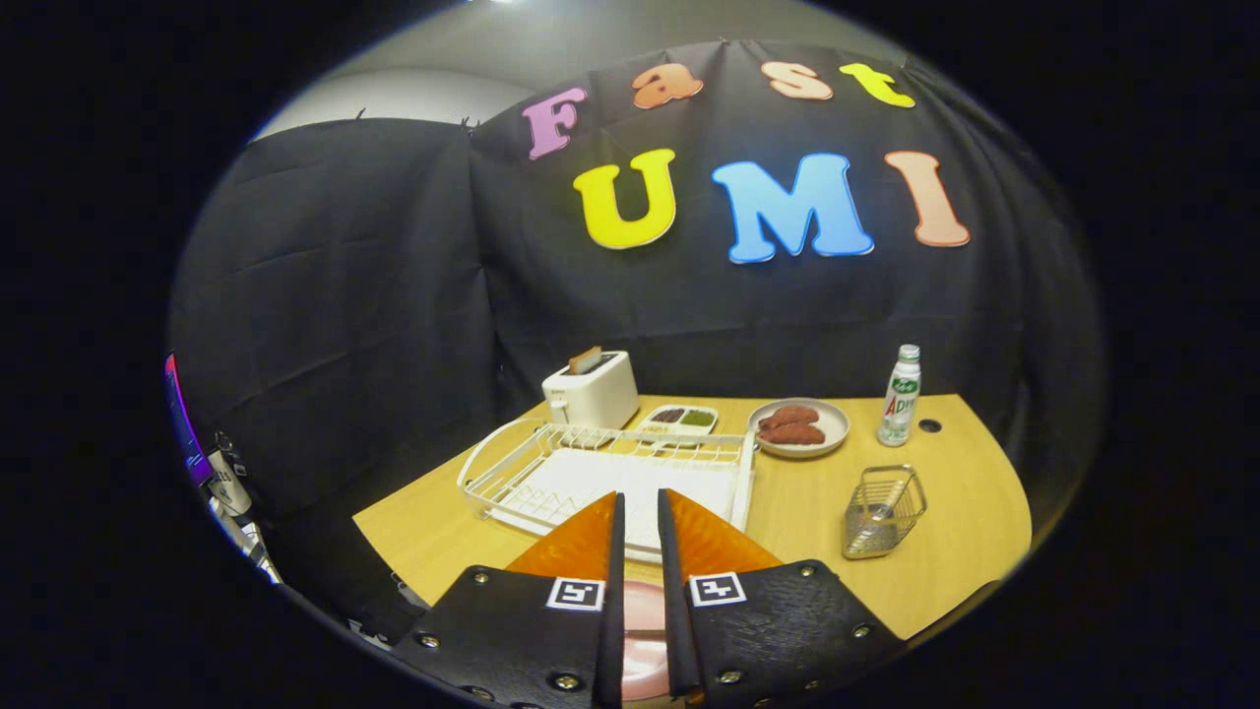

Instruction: Take the plate from the dish rack, then take the spoon from the basket and place it into the plate.

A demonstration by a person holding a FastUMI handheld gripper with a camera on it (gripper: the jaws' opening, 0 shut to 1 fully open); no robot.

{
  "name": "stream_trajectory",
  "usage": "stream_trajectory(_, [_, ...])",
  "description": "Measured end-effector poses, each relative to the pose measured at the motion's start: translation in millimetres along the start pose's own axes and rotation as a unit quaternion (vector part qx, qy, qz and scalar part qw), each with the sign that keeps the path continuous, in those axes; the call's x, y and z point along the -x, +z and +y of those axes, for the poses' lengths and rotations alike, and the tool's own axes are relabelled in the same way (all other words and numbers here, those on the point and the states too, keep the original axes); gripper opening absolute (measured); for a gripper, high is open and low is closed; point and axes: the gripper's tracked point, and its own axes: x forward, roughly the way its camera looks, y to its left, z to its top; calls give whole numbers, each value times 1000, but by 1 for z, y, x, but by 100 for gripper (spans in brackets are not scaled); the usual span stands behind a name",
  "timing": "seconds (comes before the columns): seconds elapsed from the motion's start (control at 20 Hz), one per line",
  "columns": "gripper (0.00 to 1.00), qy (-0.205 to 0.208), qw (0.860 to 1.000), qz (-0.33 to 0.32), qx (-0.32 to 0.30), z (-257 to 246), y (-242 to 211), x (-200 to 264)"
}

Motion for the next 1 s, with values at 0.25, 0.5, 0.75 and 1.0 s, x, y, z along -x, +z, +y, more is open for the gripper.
stream_trajectory(0.25, [17,-58,995,-82,19,-56,72,26])
stream_trajectory(0.5, [17,-112,983,-142,35,-104,128,59])
stream_trajectory(0.75, [17,-156,971,-171,50,-136,149,87])
stream_trajectory(1.0, [17,-178,969,-167,36,-156,143,95])
